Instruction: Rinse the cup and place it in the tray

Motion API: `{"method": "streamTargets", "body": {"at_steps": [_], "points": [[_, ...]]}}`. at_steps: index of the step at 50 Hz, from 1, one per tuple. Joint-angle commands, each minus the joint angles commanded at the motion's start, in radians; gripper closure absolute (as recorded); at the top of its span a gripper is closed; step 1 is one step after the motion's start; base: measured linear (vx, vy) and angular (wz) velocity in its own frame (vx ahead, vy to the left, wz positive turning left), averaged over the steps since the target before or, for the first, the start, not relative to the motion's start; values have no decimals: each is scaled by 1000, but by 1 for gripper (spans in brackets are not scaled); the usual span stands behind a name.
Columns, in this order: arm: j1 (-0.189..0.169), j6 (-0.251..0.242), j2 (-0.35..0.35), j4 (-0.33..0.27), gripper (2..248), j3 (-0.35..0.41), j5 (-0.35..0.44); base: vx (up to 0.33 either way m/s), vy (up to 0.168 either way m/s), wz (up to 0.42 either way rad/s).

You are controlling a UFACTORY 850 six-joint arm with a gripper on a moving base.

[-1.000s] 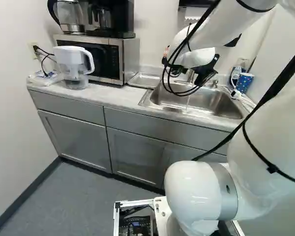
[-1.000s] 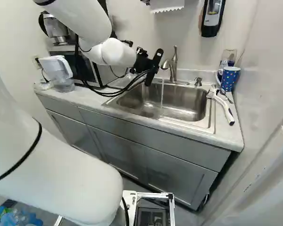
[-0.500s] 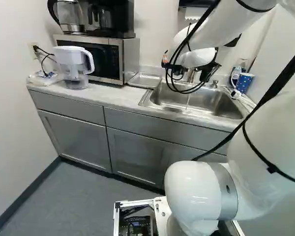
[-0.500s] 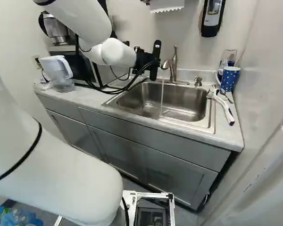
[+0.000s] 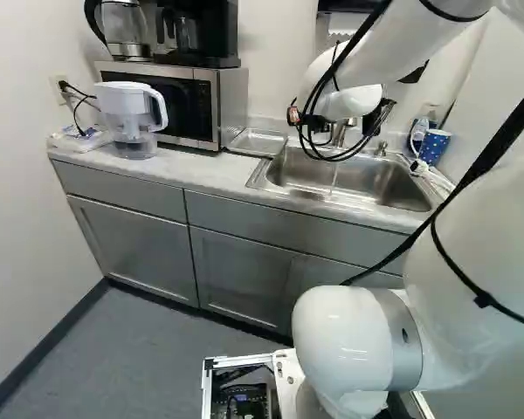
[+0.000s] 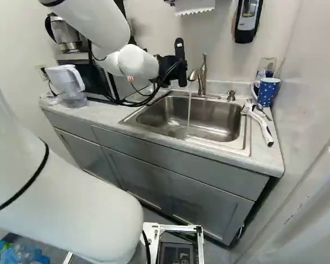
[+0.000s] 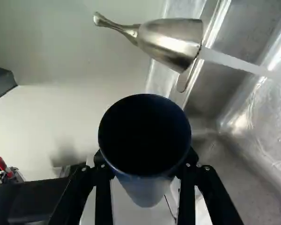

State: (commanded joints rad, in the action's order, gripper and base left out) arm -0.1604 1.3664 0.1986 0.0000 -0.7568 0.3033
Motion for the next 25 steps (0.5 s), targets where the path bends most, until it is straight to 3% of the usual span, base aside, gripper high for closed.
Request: {"method": "streamTargets", "body": {"at_steps": [25], "points": [[0,-264,0,0,125,0,0,0,0,0]]}}
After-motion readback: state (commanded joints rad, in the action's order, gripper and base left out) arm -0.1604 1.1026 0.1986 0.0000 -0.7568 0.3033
